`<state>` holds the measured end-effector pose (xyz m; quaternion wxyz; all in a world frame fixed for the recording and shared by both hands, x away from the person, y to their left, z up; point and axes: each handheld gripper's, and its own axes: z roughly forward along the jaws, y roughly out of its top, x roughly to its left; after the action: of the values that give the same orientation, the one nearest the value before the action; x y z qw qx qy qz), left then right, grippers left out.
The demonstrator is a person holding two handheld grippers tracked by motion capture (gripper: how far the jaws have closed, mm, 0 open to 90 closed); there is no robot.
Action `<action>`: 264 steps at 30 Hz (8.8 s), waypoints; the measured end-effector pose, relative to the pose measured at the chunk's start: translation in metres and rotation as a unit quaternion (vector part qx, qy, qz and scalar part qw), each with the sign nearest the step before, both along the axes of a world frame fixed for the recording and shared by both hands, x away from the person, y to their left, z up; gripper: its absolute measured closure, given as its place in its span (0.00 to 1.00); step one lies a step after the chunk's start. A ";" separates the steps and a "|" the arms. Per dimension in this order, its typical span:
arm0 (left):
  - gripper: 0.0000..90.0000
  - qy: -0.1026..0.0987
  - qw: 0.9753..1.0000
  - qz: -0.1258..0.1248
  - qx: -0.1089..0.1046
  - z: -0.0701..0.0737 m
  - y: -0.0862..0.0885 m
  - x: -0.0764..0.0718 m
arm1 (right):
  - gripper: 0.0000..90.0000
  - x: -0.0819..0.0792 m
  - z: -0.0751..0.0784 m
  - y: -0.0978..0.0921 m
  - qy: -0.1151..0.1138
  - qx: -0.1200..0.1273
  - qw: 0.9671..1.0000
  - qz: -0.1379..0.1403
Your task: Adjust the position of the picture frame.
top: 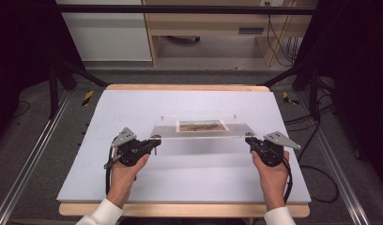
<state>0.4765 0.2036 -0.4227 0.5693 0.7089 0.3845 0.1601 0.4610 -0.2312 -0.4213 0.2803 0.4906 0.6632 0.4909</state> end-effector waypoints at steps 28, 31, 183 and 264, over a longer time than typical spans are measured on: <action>0.92 -0.020 1.000 0.014 -0.005 -0.004 0.020 0.029 | 0.94 0.026 0.001 0.030 -0.016 -0.007 1.000 -0.017; 0.93 -0.013 1.000 0.017 -0.002 -0.005 0.020 0.027 | 0.94 0.023 -0.001 0.031 -0.011 -0.004 1.000 -0.018; 0.93 0.068 0.991 0.028 0.113 -0.051 0.018 0.013 | 0.92 0.009 -0.052 0.041 0.111 -0.039 0.993 0.022; 0.13 0.149 0.987 0.017 0.060 -0.027 0.017 0.047 | 0.19 0.052 -0.012 0.047 0.157 -0.048 0.982 0.091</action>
<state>0.5233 0.2201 -0.4499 0.4589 0.7513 0.4665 0.0853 0.5129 -0.1840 -0.4337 0.1494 0.4851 0.7637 0.3989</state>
